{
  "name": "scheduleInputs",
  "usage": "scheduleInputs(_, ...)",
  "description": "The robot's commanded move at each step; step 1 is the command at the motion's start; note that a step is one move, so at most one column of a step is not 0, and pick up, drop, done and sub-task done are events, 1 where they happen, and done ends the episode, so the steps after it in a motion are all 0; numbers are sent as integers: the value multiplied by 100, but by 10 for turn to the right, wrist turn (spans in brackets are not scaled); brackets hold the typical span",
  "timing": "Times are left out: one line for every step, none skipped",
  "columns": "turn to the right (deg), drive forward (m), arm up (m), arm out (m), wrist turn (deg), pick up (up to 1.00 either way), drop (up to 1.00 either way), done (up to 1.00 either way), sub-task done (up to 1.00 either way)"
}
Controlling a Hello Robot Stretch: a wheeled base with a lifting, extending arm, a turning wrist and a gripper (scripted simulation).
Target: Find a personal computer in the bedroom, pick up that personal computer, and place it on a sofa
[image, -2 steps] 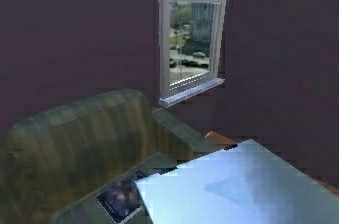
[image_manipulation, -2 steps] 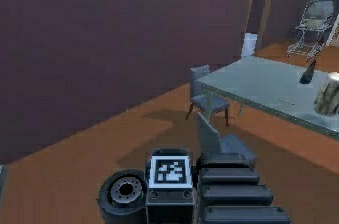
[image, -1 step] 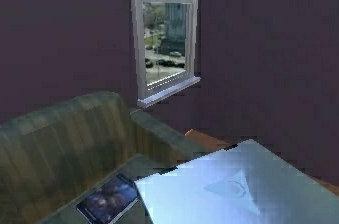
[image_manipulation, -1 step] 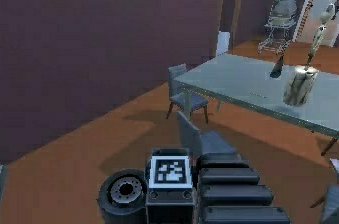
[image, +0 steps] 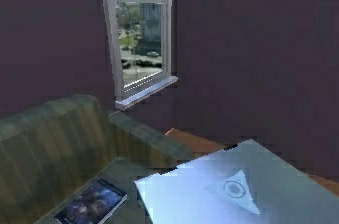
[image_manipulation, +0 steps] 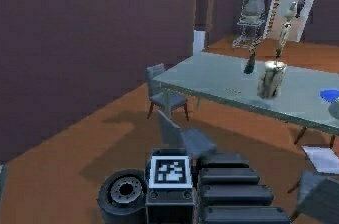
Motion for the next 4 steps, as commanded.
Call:
scheduleInputs(-120,0,0,0,0,0,0,0,0)
scheduleInputs(-450,0,0,0,0,0,0,0,0)
scheduleInputs(-450,0,0,0,0,0,0,0,0)
scheduleInputs(-360,0,0,0,0,0,0,0,0)
